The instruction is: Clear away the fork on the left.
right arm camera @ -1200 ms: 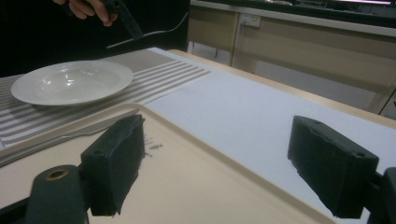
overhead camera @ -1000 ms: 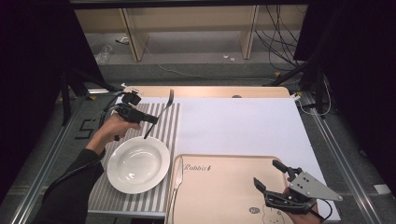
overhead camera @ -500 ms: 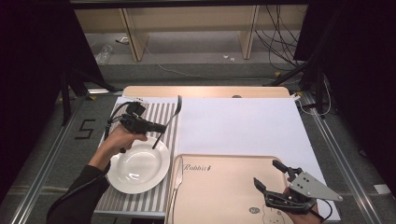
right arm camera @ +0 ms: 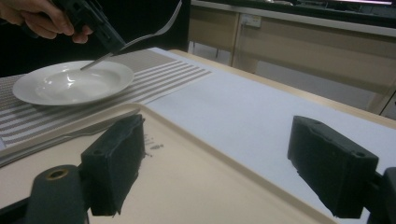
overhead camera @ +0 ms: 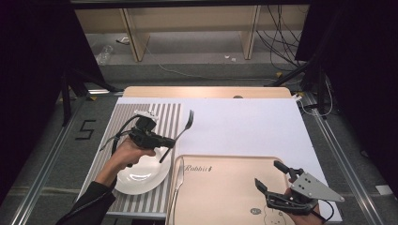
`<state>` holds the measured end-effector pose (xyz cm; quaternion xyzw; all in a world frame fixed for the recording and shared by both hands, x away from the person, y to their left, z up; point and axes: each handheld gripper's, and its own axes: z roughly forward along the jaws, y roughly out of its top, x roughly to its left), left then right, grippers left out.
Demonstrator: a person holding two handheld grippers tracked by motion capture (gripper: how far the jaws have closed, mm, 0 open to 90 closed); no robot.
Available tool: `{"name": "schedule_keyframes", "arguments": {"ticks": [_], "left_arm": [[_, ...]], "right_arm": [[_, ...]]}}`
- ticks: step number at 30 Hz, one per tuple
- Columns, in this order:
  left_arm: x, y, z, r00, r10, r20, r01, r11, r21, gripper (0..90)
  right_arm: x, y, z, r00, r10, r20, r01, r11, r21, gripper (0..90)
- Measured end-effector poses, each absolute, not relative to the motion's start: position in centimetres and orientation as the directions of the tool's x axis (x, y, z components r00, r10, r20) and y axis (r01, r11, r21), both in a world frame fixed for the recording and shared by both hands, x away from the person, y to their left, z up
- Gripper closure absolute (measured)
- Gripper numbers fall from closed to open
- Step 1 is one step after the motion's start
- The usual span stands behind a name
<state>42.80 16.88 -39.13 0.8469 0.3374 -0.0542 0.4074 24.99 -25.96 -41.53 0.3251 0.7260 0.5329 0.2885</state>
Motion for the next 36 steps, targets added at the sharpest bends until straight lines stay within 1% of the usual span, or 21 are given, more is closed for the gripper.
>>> {"name": "schedule_keyframes", "arguments": {"ticks": [2,7,14,20,24,36], "left_arm": [[42.4,16.6,-39.2,0.771,0.525,-0.36,0.611,-0.454,0.649,82.3],[41.4,16.2,-39.3,0.778,0.505,-0.374,0.611,-0.466,0.64,82.3],[38.8,14.8,-39.4,0.808,0.465,-0.36,0.579,-0.518,0.63,82.3],[37.3,13.9,-39.7,0.821,0.456,-0.344,0.564,-0.548,0.618,82.3],[36.4,13.3,-40.0,0.836,0.429,-0.344,0.546,-0.576,0.609,82.3],[35.1,12.0,-41.0,0.846,0.41,-0.34,0.532,-0.625,0.571,82.3]], "right_arm": [[25.0,-26.0,-41.5,-0.623,0.779,-0.072,0.166,0.221,0.961,19.6],[25.0,-25.9,-41.5,-0.624,0.778,-0.075,0.164,0.224,0.961,19.6],[24.9,-25.9,-41.5,-0.626,0.776,-0.073,0.165,0.224,0.961,19.6],[24.8,-25.9,-41.5,-0.629,0.774,-0.077,0.165,0.229,0.959,19.6],[24.8,-25.9,-41.4,-0.629,0.774,-0.077,0.163,0.228,0.96,19.6],[24.8,-25.8,-41.4,-0.629,0.773,-0.078,0.161,0.229,0.96,19.6]]}}
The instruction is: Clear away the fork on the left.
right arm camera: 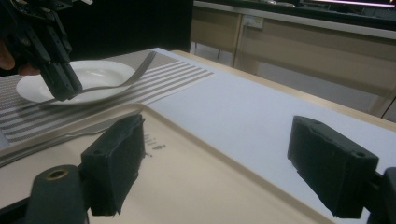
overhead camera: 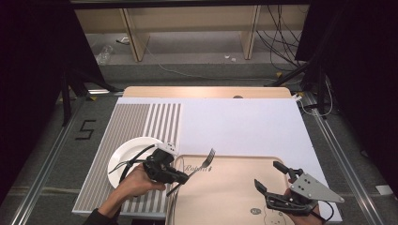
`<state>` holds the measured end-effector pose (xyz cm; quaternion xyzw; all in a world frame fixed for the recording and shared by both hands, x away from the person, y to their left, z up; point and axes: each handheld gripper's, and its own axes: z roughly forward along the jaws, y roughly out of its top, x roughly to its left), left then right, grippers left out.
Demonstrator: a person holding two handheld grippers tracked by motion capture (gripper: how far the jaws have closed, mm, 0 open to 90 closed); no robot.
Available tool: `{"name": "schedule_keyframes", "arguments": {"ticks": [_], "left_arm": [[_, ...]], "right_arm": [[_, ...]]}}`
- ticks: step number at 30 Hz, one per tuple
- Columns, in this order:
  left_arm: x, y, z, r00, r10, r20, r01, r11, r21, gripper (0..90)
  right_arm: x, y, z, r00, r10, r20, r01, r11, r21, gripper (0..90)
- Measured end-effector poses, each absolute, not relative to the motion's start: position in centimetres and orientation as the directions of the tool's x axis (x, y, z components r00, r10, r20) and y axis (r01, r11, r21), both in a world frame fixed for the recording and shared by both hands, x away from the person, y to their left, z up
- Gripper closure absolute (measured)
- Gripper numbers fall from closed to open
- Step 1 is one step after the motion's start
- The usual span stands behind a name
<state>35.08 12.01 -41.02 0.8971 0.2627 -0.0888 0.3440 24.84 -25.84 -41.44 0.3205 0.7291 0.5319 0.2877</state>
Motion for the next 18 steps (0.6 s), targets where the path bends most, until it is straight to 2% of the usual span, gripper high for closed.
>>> {"name": "schedule_keyframes", "arguments": {"ticks": [18], "left_arm": [[32.8,9.4,-42.4,0.871,0.385,-0.305,0.491,-0.71,0.506,82.3]], "right_arm": [[24.8,-25.8,-41.4,-0.63,0.774,-0.071,0.171,0.226,0.959,19.6]]}}
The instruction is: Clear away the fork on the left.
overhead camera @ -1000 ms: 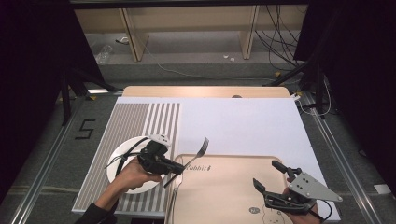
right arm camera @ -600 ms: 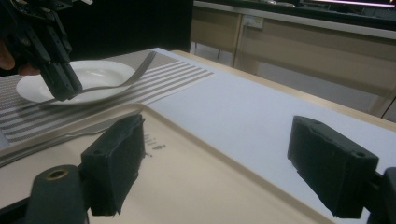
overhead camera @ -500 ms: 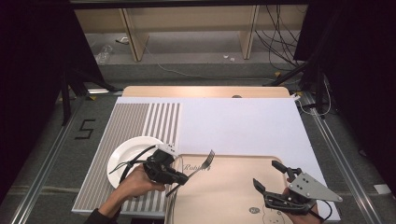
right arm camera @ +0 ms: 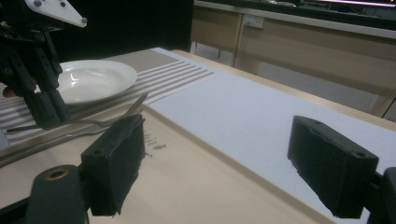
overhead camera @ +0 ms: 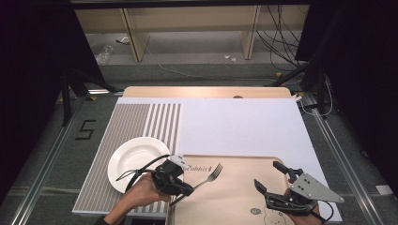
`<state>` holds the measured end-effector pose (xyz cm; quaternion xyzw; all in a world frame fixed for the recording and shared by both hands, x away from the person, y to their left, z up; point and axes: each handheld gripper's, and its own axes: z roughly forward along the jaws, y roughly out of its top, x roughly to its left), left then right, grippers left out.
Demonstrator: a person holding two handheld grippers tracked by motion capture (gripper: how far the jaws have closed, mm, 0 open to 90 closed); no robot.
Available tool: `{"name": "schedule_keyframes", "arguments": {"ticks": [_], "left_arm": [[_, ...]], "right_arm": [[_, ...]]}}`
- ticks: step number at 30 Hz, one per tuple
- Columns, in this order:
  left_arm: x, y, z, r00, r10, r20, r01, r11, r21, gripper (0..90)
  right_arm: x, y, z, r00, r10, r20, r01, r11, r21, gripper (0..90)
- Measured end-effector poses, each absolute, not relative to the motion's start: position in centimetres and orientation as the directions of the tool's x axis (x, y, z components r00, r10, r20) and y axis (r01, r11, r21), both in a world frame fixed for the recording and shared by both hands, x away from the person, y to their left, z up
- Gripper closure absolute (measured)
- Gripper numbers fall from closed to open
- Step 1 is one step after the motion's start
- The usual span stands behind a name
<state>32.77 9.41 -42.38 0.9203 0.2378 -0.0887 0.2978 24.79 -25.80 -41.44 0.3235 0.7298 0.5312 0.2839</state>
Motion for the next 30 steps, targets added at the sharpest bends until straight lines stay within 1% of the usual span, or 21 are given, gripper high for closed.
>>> {"name": "schedule_keyframes", "arguments": {"ticks": [10,30], "left_arm": [[32.0,8.1,-43.5,0.872,0.376,-0.314,0.487,-0.735,0.473,82.2],[30.9,6.7,-45.5,0.875,0.358,-0.326,0.471,-0.784,0.404,82.2]], "right_arm": [[24.8,-25.8,-41.4,-0.63,0.773,-0.072,0.17,0.227,0.959,19.6],[24.8,-25.8,-41.4,-0.633,0.771,-0.074,0.163,0.226,0.96,19.6]]}}
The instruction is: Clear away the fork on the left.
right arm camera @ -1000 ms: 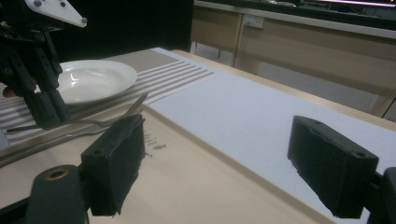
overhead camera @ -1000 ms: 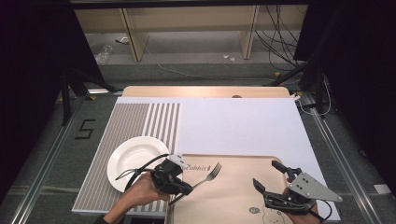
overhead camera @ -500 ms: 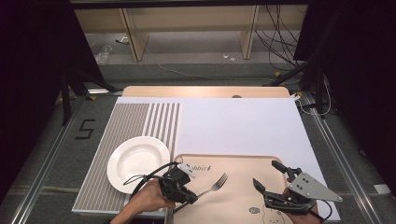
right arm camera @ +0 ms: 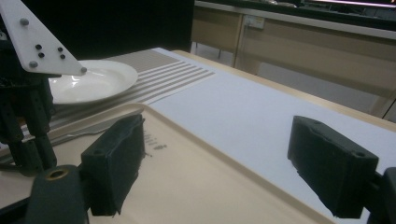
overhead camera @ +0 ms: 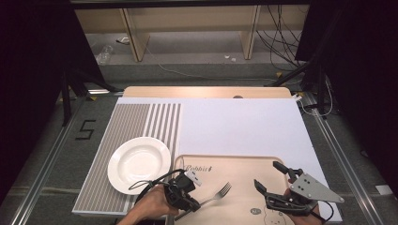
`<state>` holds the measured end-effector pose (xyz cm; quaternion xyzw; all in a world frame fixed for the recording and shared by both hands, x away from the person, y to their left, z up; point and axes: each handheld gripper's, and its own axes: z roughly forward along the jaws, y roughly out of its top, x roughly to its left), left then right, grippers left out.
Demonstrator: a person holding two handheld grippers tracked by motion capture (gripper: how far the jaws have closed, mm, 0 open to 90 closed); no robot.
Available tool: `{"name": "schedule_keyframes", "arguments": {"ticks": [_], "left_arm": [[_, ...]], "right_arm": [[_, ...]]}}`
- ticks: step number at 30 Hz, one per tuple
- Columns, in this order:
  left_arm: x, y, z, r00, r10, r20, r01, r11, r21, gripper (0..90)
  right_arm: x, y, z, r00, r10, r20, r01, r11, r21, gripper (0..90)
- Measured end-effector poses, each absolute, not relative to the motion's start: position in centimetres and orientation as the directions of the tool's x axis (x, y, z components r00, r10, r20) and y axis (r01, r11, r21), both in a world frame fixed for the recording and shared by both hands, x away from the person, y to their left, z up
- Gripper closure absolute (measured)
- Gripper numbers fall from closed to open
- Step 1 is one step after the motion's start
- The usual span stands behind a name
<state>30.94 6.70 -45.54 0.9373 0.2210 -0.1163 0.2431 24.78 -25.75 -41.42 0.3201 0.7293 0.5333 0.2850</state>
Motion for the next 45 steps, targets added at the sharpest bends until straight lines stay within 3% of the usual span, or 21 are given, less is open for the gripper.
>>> {"name": "schedule_keyframes", "arguments": {"ticks": [18,19,20,21,22,26,29,37,45], "left_arm": [[30.5,6.0,-46.7,0.872,0.361,-0.33,0.469,-0.807,0.358,80.4],[30.6,5.9,-46.6,0.863,0.365,-0.35,0.484,-0.797,0.362,74.5],[30.6,5.9,-46.5,0.86,0.373,-0.348,0.49,-0.792,0.363,57.9],[30.6,5.8,-46.4,0.861,0.383,-0.335,0.493,-0.791,0.363,50.4],[30.6,5.7,-46.3,0.864,0.389,-0.32,0.492,-0.788,0.371,50.4],[30.7,5.8,-45.2,0.864,0.409,-0.294,0.501,-0.759,0.415,35.3],[30.6,5.8,-44.7,0.871,0.398,-0.288,0.49,-0.751,0.443,31.3],[30.2,5.6,-44.2,0.887,0.386,-0.255,0.462,-0.722,0.515,31.5],[29.8,5.2,-44.1,0.905,0.35,-0.24,0.425,-0.729,0.537,49.9]], "right_arm": [[24.8,-25.7,-41.4,-0.636,0.768,-0.079,0.163,0.233,0.959,19.6],[24.8,-25.7,-41.4,-0.636,0.767,-0.081,0.162,0.235,0.958,19.6],[24.8,-25.7,-41.4,-0.637,0.766,-0.082,0.16,0.236,0.958,19.6],[24.8,-25.7,-41.4,-0.637,0.766,-0.082,0.161,0.236,0.958,19.6],[24.8,-25.7,-41.4,-0.637,0.766,-0.082,0.161,0.236,0.958,19.6],[24.8,-25.7,-41.4,-0.637,0.766,-0.084,0.156,0.236,0.959,19.6],[24.8,-25.7,-41.4,-0.639,0.765,-0.088,0.155,0.241,0.958,19.6],[24.8,-25.7,-41.4,-0.641,0.763,-0.086,0.159,0.241,0.957,19.8],[24.8,-25.7,-41.4,-0.645,0.761,-0.077,0.166,0.237,0.957,21.2]]}}
